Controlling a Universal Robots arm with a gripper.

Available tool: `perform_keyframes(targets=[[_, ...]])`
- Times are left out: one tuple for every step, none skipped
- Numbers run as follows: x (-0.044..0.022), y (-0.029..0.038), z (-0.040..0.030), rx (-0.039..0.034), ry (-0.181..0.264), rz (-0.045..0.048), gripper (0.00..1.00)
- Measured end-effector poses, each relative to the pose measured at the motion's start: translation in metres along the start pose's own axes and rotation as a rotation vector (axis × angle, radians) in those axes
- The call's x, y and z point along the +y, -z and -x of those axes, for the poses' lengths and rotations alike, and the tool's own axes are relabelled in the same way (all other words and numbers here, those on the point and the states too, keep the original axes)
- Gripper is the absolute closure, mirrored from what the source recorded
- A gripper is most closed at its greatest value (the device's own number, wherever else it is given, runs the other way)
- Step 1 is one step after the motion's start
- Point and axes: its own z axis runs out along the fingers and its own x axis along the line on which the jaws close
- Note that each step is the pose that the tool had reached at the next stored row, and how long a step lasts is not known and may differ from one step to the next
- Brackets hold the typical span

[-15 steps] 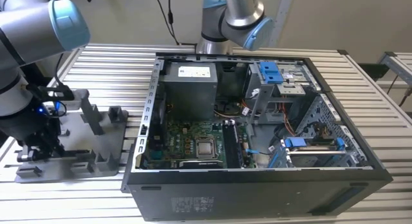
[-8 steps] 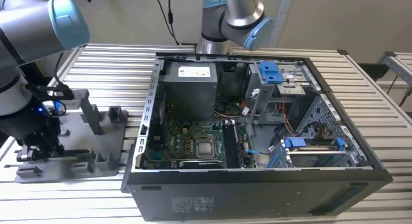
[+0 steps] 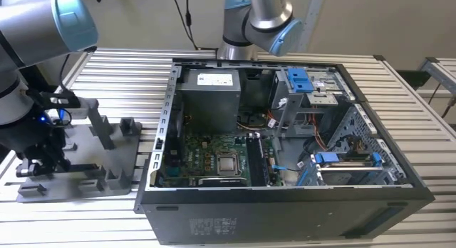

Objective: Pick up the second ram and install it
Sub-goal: 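Pick up the second ram and move it above second insertion slot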

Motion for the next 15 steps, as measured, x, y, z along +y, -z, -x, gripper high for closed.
perform_keyframes(targets=[[0.0,0.0013,0.0,0.0,0.0,0.0001,0.86],[0.0,0.0027,0.0001,-0.0001,0.0,0.0,0.86],[0.0,0.0043,0.0001,-0.0002,0.0,0.0001,0.86],[-0.0001,0.0061,0.0002,-0.0001,0.0,0.0001,0.86],[-0.0001,0.0076,0.0002,-0.0001,0.0,0.0001,0.86],[-0.0001,0.0091,0.0003,-0.0001,0.0,0.0,0.86],[-0.0001,0.0105,0.0003,-0.0001,0.0,0.0001,0.86],[-0.0001,0.0119,0.0004,0.0,0.0,0.0001,0.86],[-0.0001,0.013,0.0004,-0.0001,0.0,0.0001,0.86],[-0.0001,0.0142,0.0005,-0.0001,0.0,0.0001,0.86],[-0.0002,0.0151,0.0005,-0.0001,0.0,0.0001,0.86],[-0.0002,0.0157,0.0005,-0.0002,0.0,0.0,0.86],[-0.0002,0.0162,0.0006,-0.0002,0.0,0.0,0.86],[-0.0002,0.0169,0.0006,-0.0002,0.0,0.0,0.86],[-0.0002,0.0177,0.0006,-0.0001,0.0,0.0001,0.86]])
